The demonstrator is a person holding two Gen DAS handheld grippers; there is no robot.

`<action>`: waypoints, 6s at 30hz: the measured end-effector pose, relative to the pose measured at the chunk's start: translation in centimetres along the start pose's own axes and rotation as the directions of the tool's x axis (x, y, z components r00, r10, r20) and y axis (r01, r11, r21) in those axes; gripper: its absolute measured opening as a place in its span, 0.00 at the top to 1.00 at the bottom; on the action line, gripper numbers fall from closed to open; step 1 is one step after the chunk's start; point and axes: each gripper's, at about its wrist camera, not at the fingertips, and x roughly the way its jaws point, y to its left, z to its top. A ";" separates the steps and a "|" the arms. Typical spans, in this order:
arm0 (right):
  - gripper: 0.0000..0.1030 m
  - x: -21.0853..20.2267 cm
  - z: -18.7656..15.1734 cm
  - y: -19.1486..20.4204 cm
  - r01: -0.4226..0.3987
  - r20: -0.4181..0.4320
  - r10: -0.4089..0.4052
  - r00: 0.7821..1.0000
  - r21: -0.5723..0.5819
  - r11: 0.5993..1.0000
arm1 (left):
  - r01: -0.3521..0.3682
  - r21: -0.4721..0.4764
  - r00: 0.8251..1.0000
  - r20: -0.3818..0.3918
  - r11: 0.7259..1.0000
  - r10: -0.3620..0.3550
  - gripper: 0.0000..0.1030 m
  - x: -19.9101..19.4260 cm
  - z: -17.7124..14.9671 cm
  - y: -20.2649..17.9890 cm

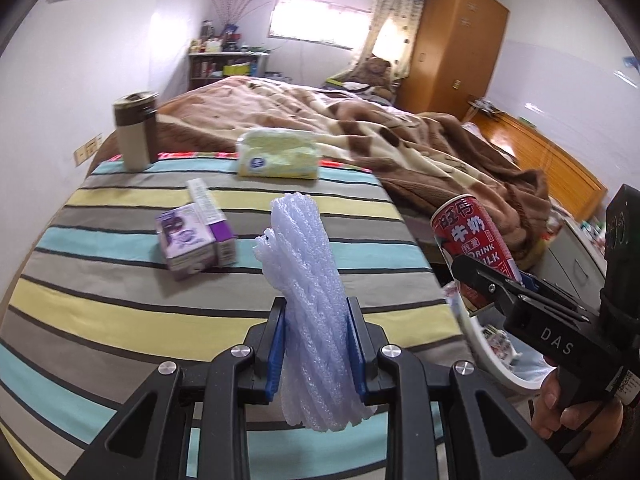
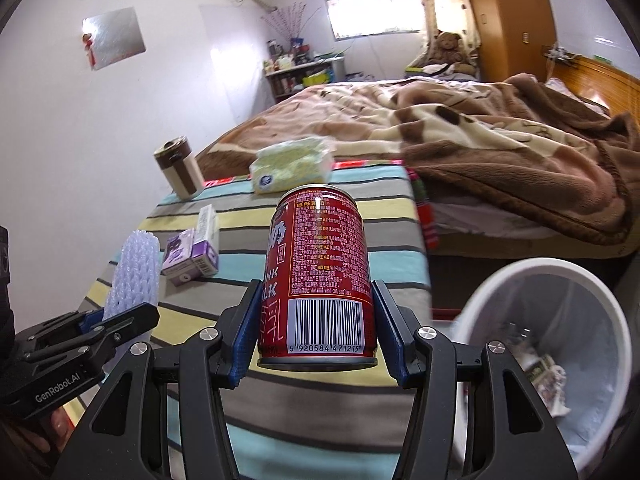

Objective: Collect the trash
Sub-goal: 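Carry the foam sleeve and red can over the white bin with both tools, then open both tools to drop the foam sleeve and can into the bin, then move both open tools back from the bin toward the purple boxes, then grasp the white-and-purple medicine box with the right tool while the left tool approaches the juice box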

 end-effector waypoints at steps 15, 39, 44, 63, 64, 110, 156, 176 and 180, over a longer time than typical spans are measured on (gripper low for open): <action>0.47 -3.9 -1.4 -6.0 0.145 0.043 -0.150 0.988 0.114 0.983 | 0.129 0.139 0.991 0.003 0.982 -0.131 0.72 -0.1 -0.2 -9.4; 0.47 -5.8 -3.9 -13.5 0.304 -0.035 -0.304 0.952 0.239 0.922 | 0.284 0.294 0.957 -0.140 0.913 -0.253 0.72 5.7 -1.5 -20.9; 0.47 -5.6 -4.3 -14.2 0.316 -0.057 -0.312 0.948 0.248 0.916 | 0.292 0.308 0.954 -0.157 0.906 -0.254 0.72 6.8 -1.7 -22.1; 0.42 -4.5 -5.0 -15.4 0.344 -0.126 -0.322 0.938 0.253 0.904 | 0.324 0.303 0.939 -0.218 0.896 -0.266 0.46 9.1 -2.5 -23.0; 0.40 -4.6 -5.0 -15.4 0.341 -0.122 -0.320 0.940 0.256 0.904 | 0.326 0.301 0.939 -0.216 0.896 -0.268 0.45 9.0 -2.5 -23.0; 0.32 -0.3 -1.3 -5.4 0.108 0.017 -0.112 0.994 0.141 0.984 | 0.064 0.086 0.998 0.002 0.994 -0.064 0.38 3.1 1.1 -4.3; 0.31 13.3 3.4 9.1 -0.118 -0.153 0.101 0.983 -0.103 0.988 | -0.279 -0.129 0.957 -0.120 0.951 0.265 0.37 9.6 4.2 18.8; 0.44 17.9 2.9 13.4 -0.149 -0.246 0.071 0.967 -0.314 0.938 | -0.144 -0.163 0.988 -0.072 0.976 0.134 0.37 9.2 5.8 19.0; 0.69 18.5 3.5 13.1 -0.154 -0.245 0.076 0.967 -0.320 0.935 | -0.106 -0.188 0.993 -0.061 0.976 0.097 0.37 9.5 6.4 19.0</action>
